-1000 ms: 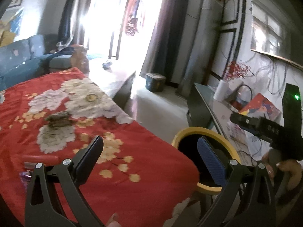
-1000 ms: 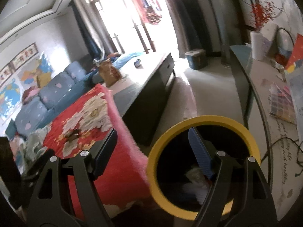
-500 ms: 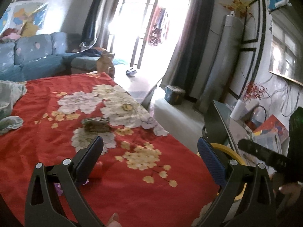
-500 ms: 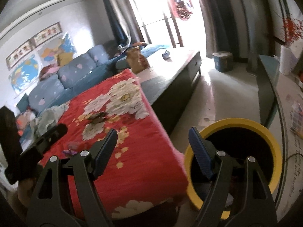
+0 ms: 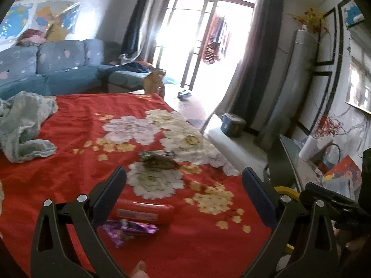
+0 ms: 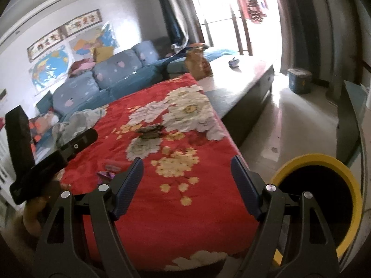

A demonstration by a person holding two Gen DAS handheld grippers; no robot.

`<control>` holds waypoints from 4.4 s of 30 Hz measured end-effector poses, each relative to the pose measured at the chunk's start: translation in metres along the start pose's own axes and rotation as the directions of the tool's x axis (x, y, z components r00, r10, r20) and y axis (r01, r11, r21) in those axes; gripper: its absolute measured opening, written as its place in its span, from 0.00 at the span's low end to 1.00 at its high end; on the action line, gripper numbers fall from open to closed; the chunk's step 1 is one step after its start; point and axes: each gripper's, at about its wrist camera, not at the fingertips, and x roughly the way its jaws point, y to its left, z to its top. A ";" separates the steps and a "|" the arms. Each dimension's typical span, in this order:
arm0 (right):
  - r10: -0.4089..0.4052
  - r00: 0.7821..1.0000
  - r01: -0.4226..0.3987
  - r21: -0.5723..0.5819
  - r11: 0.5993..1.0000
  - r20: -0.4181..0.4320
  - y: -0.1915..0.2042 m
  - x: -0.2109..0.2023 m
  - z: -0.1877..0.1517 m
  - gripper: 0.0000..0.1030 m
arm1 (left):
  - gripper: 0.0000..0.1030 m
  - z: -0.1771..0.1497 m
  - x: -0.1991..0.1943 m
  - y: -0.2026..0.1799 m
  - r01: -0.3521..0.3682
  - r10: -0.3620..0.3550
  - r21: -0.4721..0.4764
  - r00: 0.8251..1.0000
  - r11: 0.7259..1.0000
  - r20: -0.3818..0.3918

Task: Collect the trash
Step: 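Move both tools back over the remaining trash on the bedspread, then grasp the purple wrapper with the left tool while the right tool grasps the dark snack bag, then carry the purple wrapper and dark snack bag over the yellow bin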

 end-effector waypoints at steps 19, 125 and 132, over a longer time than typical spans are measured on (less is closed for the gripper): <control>0.075 0.993 -0.087 -0.126 0.988 -0.095 0.046 0.090 0.028 0.67 | 0.94 -0.005 0.001 0.072 -0.068 0.069 0.012 0.993 0.998 -0.099; 0.013 0.999 -0.011 0.033 0.999 -0.046 -0.063 0.012 0.010 0.00 | 0.11 -0.017 0.026 -0.063 0.363 -0.326 0.123 0.912 0.923 -0.248; -0.026 0.999 0.028 0.072 0.997 -0.028 -0.081 -0.002 0.004 0.00 | 0.04 -0.017 0.032 -0.088 0.404 -0.362 0.137 0.896 0.904 -0.256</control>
